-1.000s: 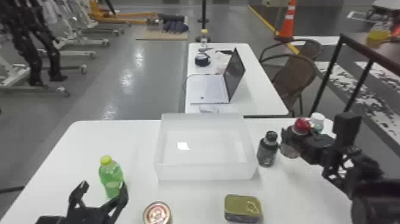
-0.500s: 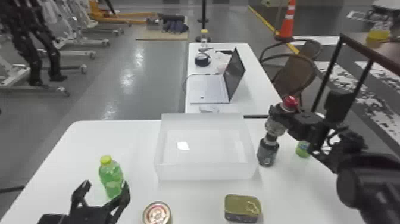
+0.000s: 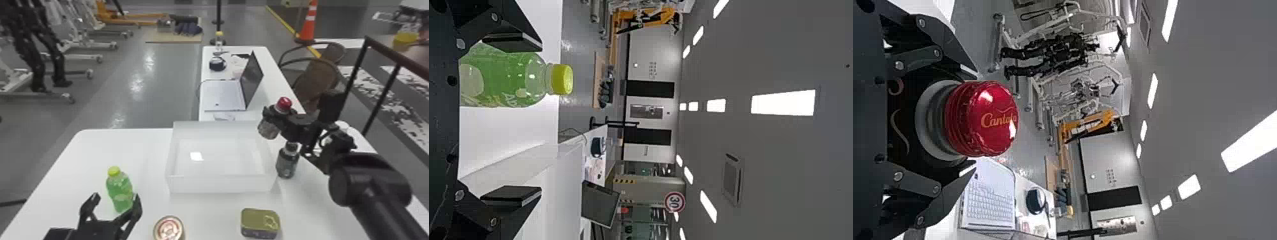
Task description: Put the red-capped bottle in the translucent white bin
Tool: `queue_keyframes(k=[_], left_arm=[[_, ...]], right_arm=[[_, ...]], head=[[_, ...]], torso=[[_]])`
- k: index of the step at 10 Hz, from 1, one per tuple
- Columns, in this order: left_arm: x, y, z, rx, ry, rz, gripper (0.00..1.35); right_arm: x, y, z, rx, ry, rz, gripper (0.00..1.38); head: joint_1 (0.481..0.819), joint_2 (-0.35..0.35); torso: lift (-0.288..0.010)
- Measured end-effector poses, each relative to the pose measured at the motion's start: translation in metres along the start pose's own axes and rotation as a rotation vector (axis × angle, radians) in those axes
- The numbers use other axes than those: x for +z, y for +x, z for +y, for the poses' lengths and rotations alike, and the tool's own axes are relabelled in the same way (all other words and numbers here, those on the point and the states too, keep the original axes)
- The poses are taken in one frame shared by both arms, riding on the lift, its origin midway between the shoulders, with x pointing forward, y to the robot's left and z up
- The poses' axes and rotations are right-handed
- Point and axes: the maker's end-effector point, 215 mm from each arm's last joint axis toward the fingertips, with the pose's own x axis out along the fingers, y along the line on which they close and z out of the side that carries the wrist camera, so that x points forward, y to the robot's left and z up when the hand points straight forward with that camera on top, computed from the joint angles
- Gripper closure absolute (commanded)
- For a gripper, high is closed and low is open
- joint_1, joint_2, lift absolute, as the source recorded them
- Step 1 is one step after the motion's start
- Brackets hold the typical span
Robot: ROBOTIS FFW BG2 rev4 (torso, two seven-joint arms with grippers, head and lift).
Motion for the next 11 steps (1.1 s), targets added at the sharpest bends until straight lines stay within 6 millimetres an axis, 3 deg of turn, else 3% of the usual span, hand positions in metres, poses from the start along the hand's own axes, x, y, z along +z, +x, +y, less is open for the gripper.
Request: queue_keyframes(k=[5, 7, 9, 10, 11], left_arm=[[-0.001, 0.002, -0.005, -0.003, -0.018, 0.000, 0.27], [-0.001, 0.001, -0.005, -0.002, -0.019, -0.004, 0.27], [0.000, 0.001, -0.004, -0.001, -0.020, -0.008, 0.27], [0.000, 0.001, -0.004, 0.000, -0.020, -0.009, 0.27], [0.001, 0.001, -0.004, -0.001, -0.020, -0.011, 0.27]], right_arm=[[-0.066, 0.018, 0.041, 0.054, 0.083, 0.089, 1.28], [-0.088, 0.016, 0.048, 0.062, 0.080, 0.126, 1.28], [-0.106, 0.009, 0.042, 0.054, 0.067, 0.161, 1.28], [-0.110, 0.007, 0.039, 0.049, 0.060, 0.169, 1.10], [-0.110, 0.006, 0.037, 0.043, 0.048, 0.171, 0.59]], head=[[0.549, 0.000], [0.549, 0.000], [0.549, 0.000], [0.549, 0.000], [0.549, 0.000]], torso=[[-0.100], [-0.100], [-0.100], [-0.100], [-0.100]])
